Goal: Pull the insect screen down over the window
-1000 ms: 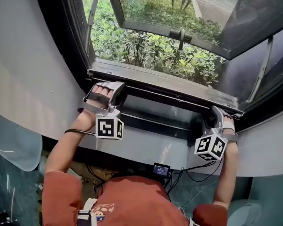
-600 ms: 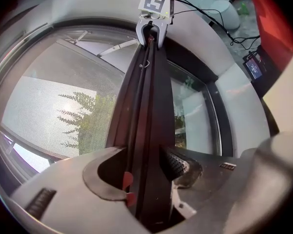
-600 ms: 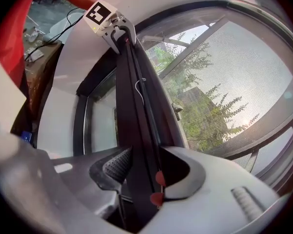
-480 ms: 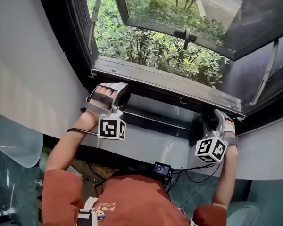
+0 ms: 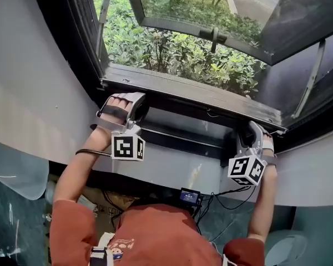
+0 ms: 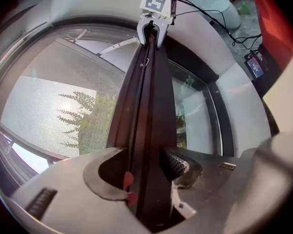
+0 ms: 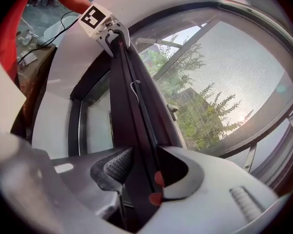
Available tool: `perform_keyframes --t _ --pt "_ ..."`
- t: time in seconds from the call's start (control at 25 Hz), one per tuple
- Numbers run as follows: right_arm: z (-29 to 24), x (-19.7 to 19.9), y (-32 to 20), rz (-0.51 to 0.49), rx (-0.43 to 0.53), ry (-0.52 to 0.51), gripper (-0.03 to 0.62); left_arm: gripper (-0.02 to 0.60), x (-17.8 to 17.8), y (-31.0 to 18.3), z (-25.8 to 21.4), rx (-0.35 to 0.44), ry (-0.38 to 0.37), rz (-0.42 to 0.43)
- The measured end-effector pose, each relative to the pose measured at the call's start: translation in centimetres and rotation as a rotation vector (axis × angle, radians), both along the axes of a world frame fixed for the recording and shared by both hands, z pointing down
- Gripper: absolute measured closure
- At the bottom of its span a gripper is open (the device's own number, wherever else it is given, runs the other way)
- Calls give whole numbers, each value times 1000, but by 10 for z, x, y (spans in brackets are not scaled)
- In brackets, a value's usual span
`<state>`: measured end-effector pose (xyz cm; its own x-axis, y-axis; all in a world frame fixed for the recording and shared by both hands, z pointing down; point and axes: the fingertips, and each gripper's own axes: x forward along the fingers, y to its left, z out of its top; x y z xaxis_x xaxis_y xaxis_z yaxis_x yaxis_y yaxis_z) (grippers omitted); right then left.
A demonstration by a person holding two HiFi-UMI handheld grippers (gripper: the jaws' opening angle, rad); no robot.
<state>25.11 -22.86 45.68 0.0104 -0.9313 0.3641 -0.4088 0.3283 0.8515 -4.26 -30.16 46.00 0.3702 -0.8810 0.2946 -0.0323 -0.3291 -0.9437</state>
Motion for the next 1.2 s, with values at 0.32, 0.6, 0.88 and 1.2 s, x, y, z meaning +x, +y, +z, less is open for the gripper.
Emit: perform_keyframes --t 0.32,0.6,0.88,1.2 --pt "0 1 -1 8 59 1 422 376 2 -1 0 36 76 15" --pt "-4 2 -1 15 80 -40 422 376 4 -2 -4 33 101 1" --pt "-8 1 -2 15 129 -94 421 376 4 -1 -6 30 175 -11" --pt "-15 -2 10 21 201 -192 421 376 4 13 -12 34 309 -23"
